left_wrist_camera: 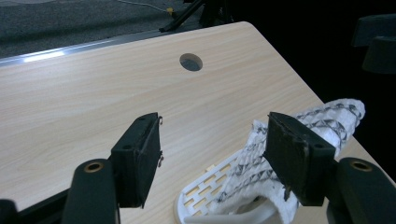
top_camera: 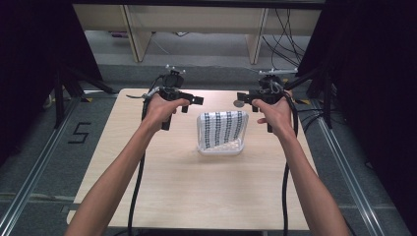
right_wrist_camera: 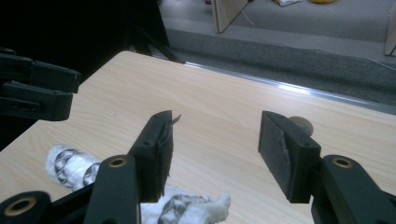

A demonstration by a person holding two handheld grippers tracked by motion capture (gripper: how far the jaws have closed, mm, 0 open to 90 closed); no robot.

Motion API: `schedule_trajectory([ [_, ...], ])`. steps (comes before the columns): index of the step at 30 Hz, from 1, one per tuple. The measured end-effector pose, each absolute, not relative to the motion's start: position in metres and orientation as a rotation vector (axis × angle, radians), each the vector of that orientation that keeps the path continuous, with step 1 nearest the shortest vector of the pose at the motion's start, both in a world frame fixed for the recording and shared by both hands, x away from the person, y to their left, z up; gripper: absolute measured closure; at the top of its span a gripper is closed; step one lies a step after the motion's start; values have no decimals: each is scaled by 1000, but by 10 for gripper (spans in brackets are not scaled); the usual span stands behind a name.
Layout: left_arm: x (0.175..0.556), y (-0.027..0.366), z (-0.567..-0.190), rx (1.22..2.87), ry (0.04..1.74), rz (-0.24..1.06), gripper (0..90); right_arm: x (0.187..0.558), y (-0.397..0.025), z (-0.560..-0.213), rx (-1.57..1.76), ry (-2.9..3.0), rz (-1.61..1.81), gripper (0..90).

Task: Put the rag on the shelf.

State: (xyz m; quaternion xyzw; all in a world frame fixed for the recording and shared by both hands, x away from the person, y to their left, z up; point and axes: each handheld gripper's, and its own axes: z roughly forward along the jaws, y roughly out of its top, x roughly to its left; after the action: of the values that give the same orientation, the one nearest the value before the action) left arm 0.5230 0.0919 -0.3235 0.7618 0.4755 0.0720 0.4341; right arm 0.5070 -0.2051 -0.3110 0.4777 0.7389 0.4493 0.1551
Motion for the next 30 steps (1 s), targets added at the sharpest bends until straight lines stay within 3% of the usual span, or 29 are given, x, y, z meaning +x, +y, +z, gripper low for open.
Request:
schedule_trajectory([
  [30, 468, 115, -324, 1915, 1063, 183, 312, 452, -222, -311, 1225, 2163, 1268, 412],
])
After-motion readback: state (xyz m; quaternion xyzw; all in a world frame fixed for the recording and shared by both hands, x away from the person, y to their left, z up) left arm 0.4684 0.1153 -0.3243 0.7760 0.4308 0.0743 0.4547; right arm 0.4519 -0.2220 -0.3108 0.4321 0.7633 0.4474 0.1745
